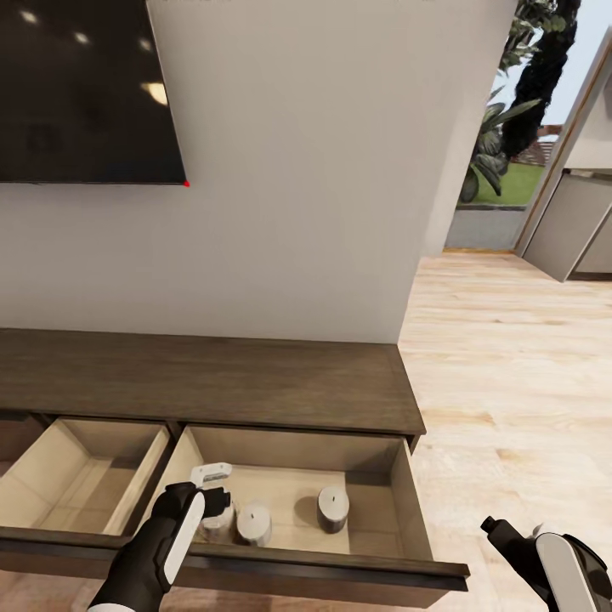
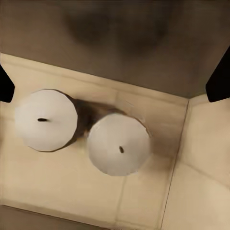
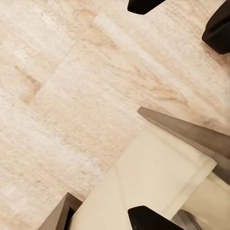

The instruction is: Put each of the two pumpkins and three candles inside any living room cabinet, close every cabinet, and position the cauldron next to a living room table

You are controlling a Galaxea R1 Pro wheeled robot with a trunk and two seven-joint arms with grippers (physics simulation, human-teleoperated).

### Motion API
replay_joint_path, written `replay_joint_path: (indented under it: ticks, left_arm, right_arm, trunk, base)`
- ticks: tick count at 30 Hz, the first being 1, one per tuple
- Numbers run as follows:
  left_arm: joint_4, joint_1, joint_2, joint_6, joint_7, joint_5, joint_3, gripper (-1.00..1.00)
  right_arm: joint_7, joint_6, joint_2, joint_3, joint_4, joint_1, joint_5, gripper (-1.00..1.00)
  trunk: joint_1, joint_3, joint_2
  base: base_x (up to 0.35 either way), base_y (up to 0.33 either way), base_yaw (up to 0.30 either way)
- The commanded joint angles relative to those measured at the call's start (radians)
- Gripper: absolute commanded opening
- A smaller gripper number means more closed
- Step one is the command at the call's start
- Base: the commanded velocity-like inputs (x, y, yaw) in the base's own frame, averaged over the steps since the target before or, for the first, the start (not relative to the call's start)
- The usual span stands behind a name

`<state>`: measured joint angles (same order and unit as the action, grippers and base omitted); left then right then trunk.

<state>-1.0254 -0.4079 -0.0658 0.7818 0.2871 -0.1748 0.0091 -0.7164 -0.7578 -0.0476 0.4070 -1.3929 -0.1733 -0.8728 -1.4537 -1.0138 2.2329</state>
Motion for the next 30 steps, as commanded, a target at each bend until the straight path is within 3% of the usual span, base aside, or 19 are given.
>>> replay_joint_path:
  ticks: [1, 8, 15, 23, 30]
  left_arm:
    - [-0.001, 0.0, 0.0, 0.002, 0.0, 0.0, 0.0, 1.0]
    - [-0.025, -0.002, 0.0, 0.029, 0.001, -0.003, 0.0, 1.0]
    - [-0.076, -0.002, 0.0, 0.098, 0.001, -0.005, 0.002, 1.0]
    - [-0.088, -0.002, 0.0, 0.115, 0.001, -0.006, 0.003, 1.0]
    - [-0.105, -0.002, -0.001, 0.126, 0.001, -0.006, 0.005, 1.0]
  right_arm:
    - [0.0, 0.0, 0.0, 0.0, 0.0, 0.0, 0.0, 1.0]
    - [0.0, 0.0, 0.001, 0.0, 0.0, 0.0, 0.0, 1.0]
    - [0.0, 0.0, 0.002, -0.001, 0.0, 0.0, 0.0, 1.0]
    - [0.0, 0.0, 0.002, -0.003, 0.0, 0.0, 0.0, 1.0]
    - [0.0, 0.0, 0.002, -0.005, 0.02, 0.0, 0.001, 1.0]
  trunk:
    - [0.0, 0.0, 0.0]
    - [0.027, 0.022, -0.049]
    - [0.054, 0.044, -0.098]
    - [0.084, 0.069, -0.154]
    - [0.111, 0.091, -0.203]
  base:
    - [-0.008, 0.0, 0.0]
    - [-0.001, 0.0, 0.0]
    - [0.0, 0.0, 0.0]
    - [-0.003, 0.0, 0.0]
    - [-0.19, 0.0, 0.0]
